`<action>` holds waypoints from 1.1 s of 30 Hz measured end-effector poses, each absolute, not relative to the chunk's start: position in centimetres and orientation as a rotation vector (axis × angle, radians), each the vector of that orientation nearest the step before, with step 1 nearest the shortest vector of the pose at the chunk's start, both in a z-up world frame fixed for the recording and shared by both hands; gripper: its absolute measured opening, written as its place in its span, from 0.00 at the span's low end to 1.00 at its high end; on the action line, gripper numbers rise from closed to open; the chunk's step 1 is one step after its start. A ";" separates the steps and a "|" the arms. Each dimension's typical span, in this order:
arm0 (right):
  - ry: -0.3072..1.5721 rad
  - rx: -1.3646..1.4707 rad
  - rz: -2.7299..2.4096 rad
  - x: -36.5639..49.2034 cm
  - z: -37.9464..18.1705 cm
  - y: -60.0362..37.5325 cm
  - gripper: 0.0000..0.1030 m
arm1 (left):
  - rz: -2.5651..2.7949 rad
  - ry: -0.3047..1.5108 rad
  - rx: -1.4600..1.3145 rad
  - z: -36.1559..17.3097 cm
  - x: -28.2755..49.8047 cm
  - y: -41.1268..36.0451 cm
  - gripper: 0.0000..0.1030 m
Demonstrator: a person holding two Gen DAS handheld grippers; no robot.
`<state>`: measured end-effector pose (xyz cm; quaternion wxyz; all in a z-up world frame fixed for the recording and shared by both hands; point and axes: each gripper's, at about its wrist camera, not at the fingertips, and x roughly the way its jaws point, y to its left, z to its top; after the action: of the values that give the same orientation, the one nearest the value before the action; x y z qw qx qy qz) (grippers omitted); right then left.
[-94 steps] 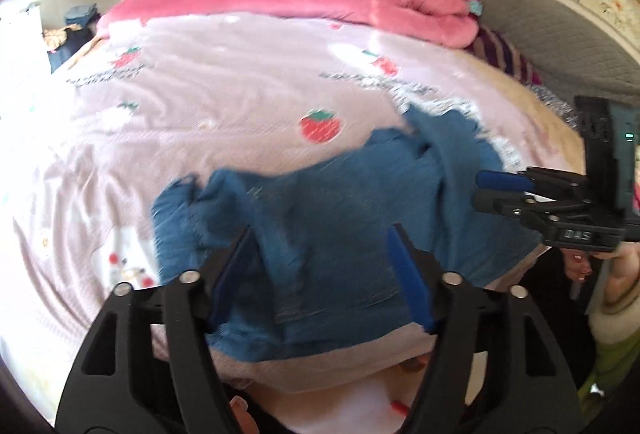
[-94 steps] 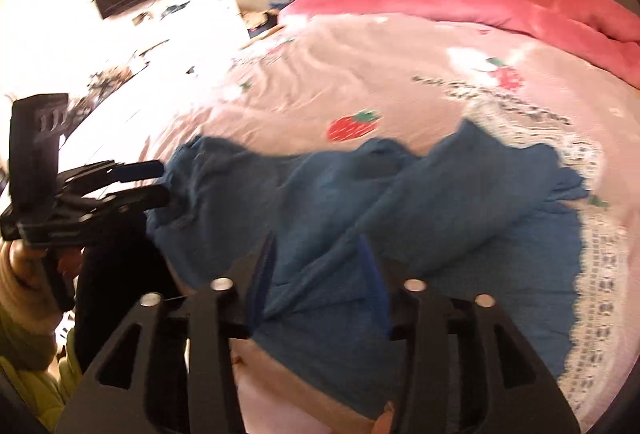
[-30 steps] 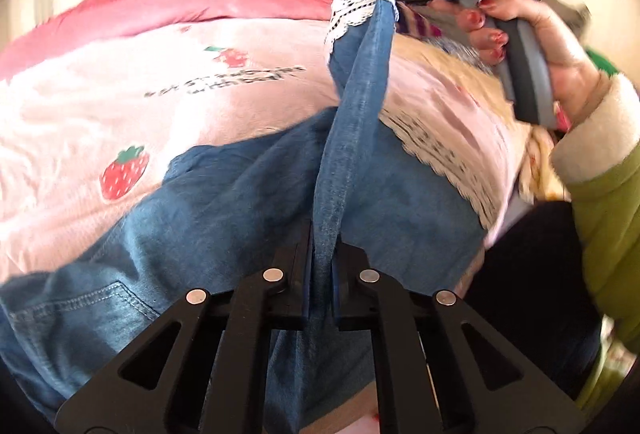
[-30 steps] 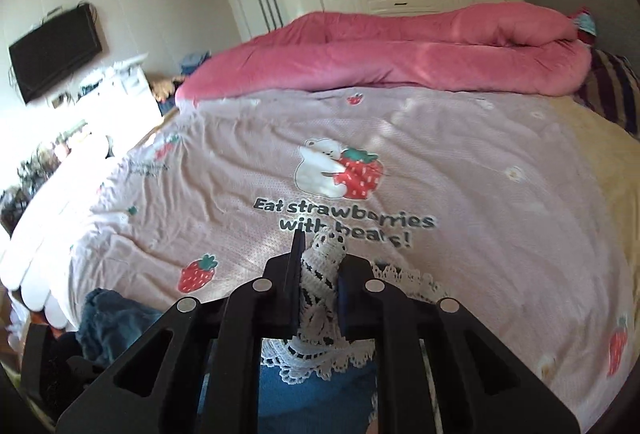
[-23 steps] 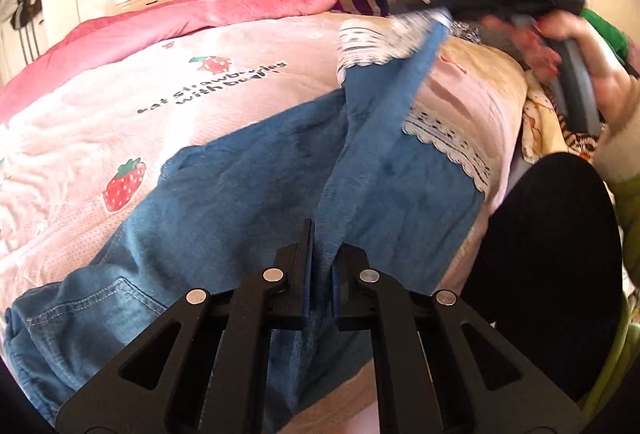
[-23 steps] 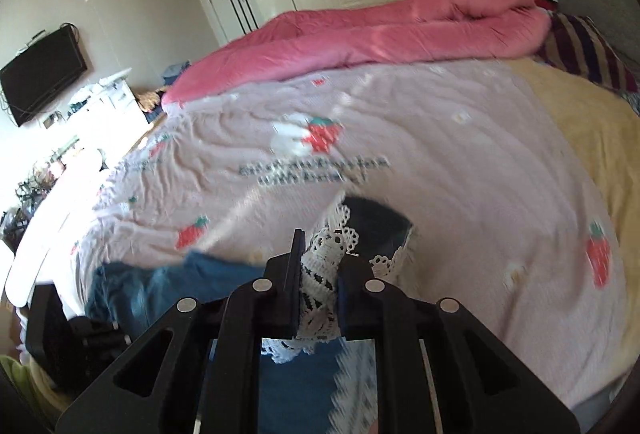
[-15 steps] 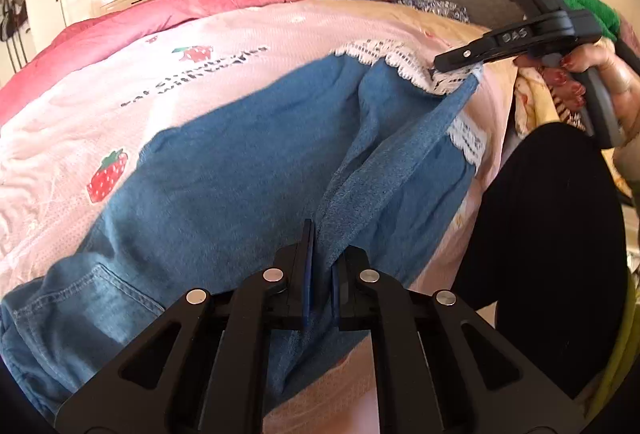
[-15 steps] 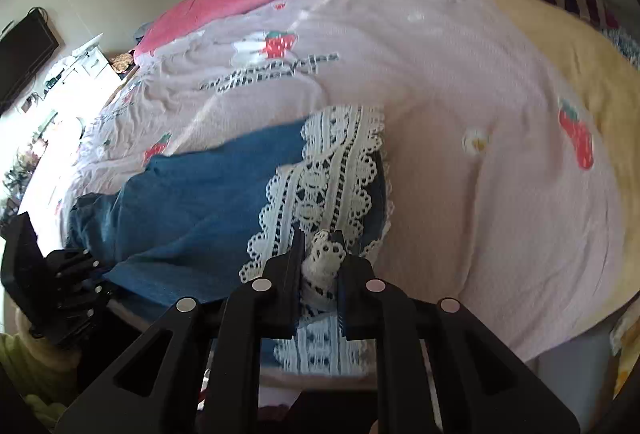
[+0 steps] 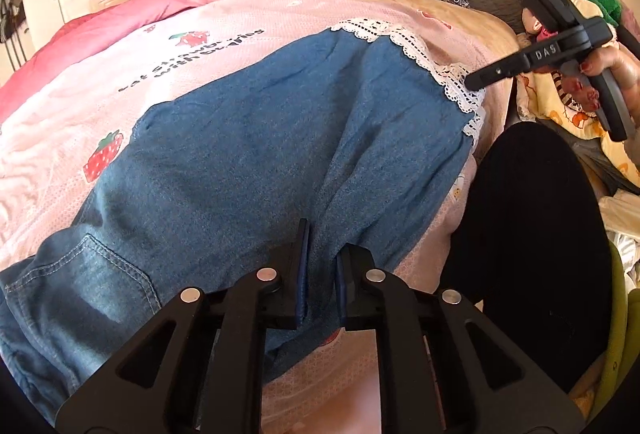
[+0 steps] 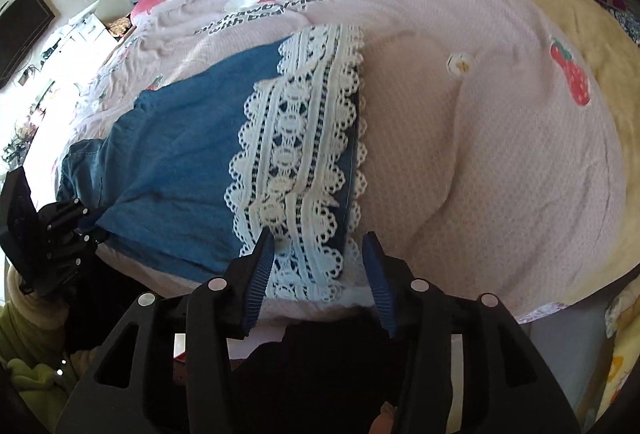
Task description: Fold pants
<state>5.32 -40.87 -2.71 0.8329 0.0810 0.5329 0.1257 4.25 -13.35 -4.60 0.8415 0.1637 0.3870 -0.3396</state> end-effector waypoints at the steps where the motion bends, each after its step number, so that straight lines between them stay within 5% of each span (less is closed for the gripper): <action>1: 1.125 0.161 0.269 5.2 -2.9 -40.7 0.42 | -0.714 0.820 0.347 -4.7 4.2 -13.4 0.05; 3: 1.105 0.147 0.282 5.1 -2.9 -40.6 0.13 | -0.701 0.825 0.356 -4.9 4.1 -13.5 0.05; 17: 1.133 0.197 0.330 4.2 -4.4 -41.2 0.10 | -0.669 0.834 0.498 -6.0 2.0 -13.3 0.01; 25: 1.142 0.226 0.301 3.6 -4.6 -41.6 0.23 | -0.691 0.859 0.429 -6.4 2.6 -12.5 0.04; 30: 1.076 0.257 0.286 2.5 -3.0 -42.1 0.46 | -0.716 0.854 0.400 -5.9 2.1 -12.0 0.22; 33: 1.027 0.279 0.268 2.2 -1.9 -42.5 0.52 | -0.715 0.835 0.383 -5.0 1.7 -11.6 0.37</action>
<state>2.22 -42.55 -1.87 0.8531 0.1326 0.4882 0.1275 1.68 -11.62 -5.00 0.8353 0.1807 0.3945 -0.3377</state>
